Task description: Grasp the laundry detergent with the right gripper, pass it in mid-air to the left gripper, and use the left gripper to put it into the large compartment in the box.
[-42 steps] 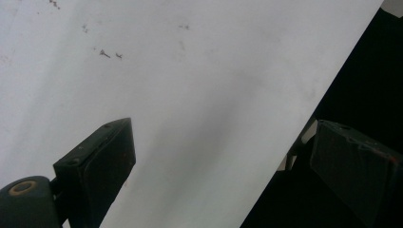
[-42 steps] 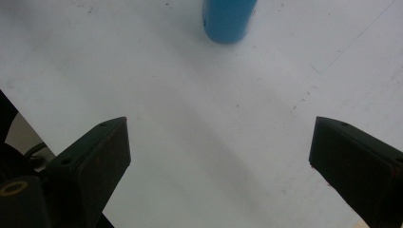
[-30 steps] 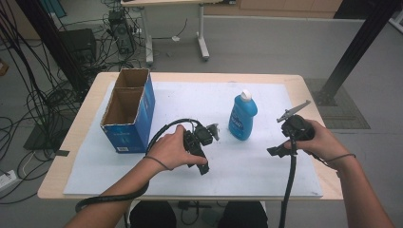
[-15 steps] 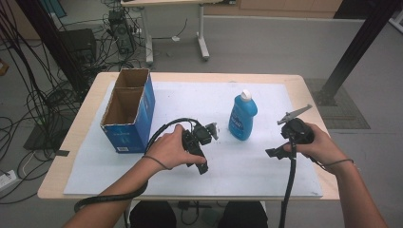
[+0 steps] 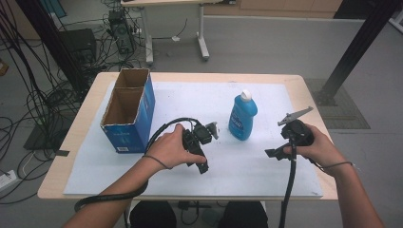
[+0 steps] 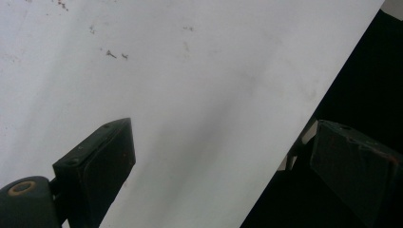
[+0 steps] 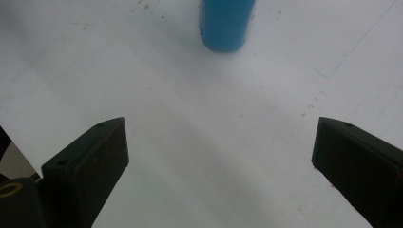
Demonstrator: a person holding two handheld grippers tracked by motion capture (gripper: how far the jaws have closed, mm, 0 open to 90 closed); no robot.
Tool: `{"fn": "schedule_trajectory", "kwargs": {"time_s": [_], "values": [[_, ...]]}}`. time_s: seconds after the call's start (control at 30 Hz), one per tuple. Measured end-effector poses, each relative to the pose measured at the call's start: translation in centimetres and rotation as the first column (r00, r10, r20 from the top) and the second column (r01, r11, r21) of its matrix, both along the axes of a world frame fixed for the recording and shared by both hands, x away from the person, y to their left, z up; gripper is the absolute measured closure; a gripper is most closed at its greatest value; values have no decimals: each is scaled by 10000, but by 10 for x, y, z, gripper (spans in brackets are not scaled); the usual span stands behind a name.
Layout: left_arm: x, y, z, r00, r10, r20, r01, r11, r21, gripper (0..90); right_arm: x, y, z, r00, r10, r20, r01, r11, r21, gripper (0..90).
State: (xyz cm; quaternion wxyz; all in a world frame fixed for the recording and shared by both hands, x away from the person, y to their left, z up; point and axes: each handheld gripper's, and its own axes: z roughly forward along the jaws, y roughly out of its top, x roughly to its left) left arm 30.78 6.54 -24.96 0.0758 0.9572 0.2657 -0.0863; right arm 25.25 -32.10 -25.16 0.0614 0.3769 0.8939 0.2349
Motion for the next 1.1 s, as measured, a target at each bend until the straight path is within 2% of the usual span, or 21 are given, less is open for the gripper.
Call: {"fn": "schedule_trajectory", "kwargs": {"time_s": [0.27,0.9,1.1], "values": [[0,0,-1,10000,36,-9,-36,10000,-25,78,-1,-3,-7,9998,-98,143,94,9994,334,42],[3,1,-4,9999,64,-89,-65,9999,-94,78,-4,-10,-23,9992,-245,315,219,9966,796,43],[3,1,-5,9999,72,-78,-72,9999,-87,78,-9,-14,-29,9978,-360,553,306,9948,968,45]]}}
